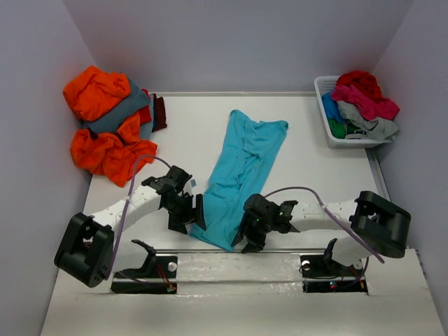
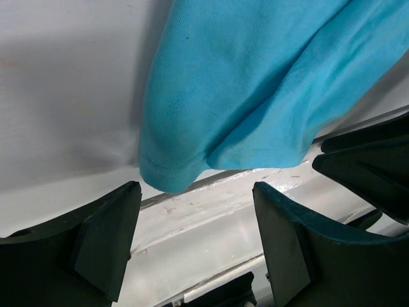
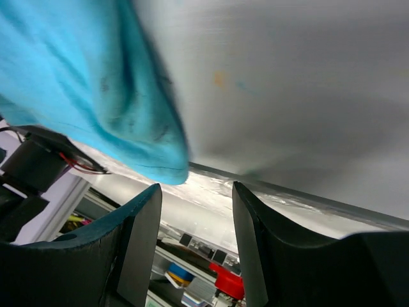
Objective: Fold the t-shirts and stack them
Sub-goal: Rotate the rectangle-folded T-shirt at the center of the board.
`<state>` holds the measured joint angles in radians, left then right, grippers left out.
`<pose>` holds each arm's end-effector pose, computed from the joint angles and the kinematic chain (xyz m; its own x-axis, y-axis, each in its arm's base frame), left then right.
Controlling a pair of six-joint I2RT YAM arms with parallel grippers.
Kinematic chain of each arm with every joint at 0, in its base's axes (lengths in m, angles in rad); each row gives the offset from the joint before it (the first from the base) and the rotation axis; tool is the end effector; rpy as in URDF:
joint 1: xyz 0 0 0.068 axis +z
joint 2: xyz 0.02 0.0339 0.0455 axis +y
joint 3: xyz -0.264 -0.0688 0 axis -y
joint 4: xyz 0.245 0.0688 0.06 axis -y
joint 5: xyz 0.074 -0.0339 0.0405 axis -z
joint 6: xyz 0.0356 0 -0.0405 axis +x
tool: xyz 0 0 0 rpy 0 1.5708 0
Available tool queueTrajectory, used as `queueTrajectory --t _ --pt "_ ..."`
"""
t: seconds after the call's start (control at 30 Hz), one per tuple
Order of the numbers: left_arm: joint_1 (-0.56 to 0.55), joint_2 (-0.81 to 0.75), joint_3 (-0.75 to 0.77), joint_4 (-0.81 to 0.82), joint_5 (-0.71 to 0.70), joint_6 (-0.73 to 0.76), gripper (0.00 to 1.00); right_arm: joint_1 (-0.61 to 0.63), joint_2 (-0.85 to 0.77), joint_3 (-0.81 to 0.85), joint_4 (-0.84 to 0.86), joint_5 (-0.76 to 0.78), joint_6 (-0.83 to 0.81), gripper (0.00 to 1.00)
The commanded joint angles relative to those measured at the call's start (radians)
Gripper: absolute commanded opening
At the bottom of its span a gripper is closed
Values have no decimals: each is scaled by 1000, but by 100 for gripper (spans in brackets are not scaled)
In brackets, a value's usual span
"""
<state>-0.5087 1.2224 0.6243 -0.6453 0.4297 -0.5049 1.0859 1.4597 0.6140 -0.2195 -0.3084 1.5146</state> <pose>0.1677 -0.1105 0.1726 -0.9946 0.0511 -0.0906 0.0899 0.8609 -0.5008 0.1072 0.2266 0.1379 -0.9330 0.2701 0.2379 0.3560 0.7904 0.4985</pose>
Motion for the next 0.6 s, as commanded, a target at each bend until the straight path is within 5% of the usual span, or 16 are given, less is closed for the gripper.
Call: queueTrajectory --t 0.0,0.57 --pt "-2 20 26 7 12 25 82 -4 -3 -4 37 -18 -10 54" --pt "-2 114 22 79 26 42 82 -14 159 115 88 -12 -67 54"
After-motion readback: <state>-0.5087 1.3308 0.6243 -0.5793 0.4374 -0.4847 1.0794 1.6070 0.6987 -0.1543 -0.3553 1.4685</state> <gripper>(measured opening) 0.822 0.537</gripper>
